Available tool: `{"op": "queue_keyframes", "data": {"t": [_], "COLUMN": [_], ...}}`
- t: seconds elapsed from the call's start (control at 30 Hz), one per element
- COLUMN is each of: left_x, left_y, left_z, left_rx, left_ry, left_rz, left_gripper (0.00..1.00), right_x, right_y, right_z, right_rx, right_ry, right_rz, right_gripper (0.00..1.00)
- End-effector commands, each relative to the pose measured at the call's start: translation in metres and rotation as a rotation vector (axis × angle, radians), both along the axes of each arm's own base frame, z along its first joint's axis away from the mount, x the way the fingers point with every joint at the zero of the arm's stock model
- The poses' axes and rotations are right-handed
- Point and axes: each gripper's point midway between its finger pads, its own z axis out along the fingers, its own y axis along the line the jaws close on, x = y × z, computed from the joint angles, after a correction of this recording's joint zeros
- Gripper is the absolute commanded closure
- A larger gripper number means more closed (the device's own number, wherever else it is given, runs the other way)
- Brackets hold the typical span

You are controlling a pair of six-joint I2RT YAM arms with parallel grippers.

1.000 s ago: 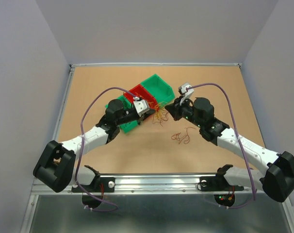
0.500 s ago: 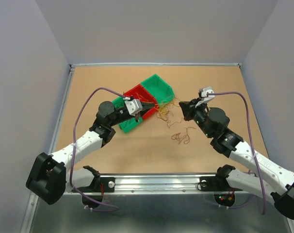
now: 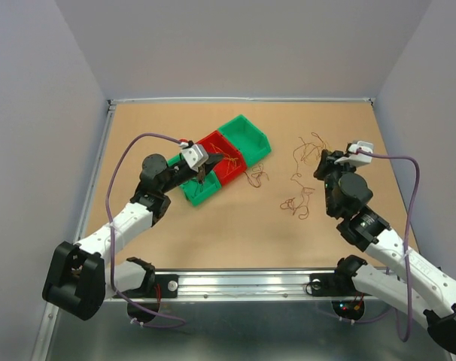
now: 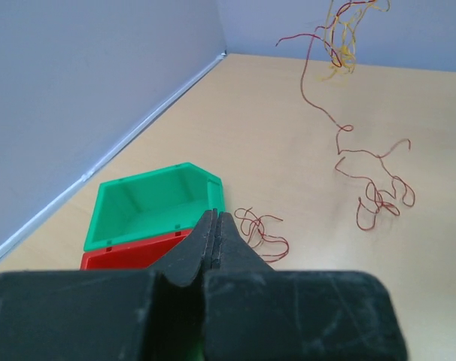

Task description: Untangle the cables

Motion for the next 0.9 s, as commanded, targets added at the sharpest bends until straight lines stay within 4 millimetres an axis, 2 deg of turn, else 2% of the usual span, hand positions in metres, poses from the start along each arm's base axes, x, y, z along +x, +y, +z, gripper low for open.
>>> {"op": "queue_keyframes", "data": {"t": [0.0, 0.03, 0.07, 0.1, 0.13, 0.27, 0.37, 0.47, 0.6, 0.7, 0.87], "left_x": [-0.014, -0.013, -0.014, -0.016, -0.020, -0.033, -0.049, -0.062, -0.067, -0.064, -0.044], "left_y": [-0.004, -0.005, -0.006, -0.007, -0.010, -0.022, -0.037, -0.050, -0.059, -0.063, -0.068], "left_z": [0.015, 0.015, 0.015, 0.015, 0.013, 0.009, 0.005, 0.003, 0.002, 0.000, -0.007], "left_rx": [-0.021, -0.019, -0.016, -0.015, -0.009, 0.007, 0.033, 0.049, 0.055, 0.060, 0.068], "left_ry": [-0.046, -0.047, -0.046, -0.046, -0.046, -0.048, -0.071, -0.092, -0.084, -0.075, -0.034], "left_rz": [-0.062, -0.063, -0.075, -0.088, -0.110, -0.160, -0.207, -0.238, -0.259, -0.253, -0.183], "left_gripper": [1.00, 0.98, 0.87, 0.80, 0.62, 0.34, 0.27, 0.26, 0.25, 0.25, 0.24], "right_x": [-0.004, -0.006, -0.010, -0.011, -0.013, -0.014, -0.009, -0.003, 0.001, 0.003, 0.001], "right_y": [0.031, 0.041, 0.060, 0.069, 0.076, 0.098, 0.110, 0.123, 0.136, 0.143, 0.155], "right_z": [0.010, 0.012, 0.015, 0.018, 0.019, 0.022, 0.021, 0.018, 0.014, 0.014, 0.014], "right_rx": [-0.004, -0.010, -0.018, -0.023, -0.019, -0.002, 0.006, 0.007, 0.006, 0.011, 0.007], "right_ry": [-0.053, -0.060, -0.072, -0.076, -0.078, -0.070, -0.050, -0.027, -0.012, -0.011, -0.015], "right_rz": [0.198, 0.261, 0.372, 0.418, 0.457, 0.556, 0.595, 0.627, 0.669, 0.694, 0.757], "right_gripper": [0.99, 0.99, 0.99, 0.99, 0.99, 1.00, 0.99, 0.99, 0.99, 0.99, 0.99]}}
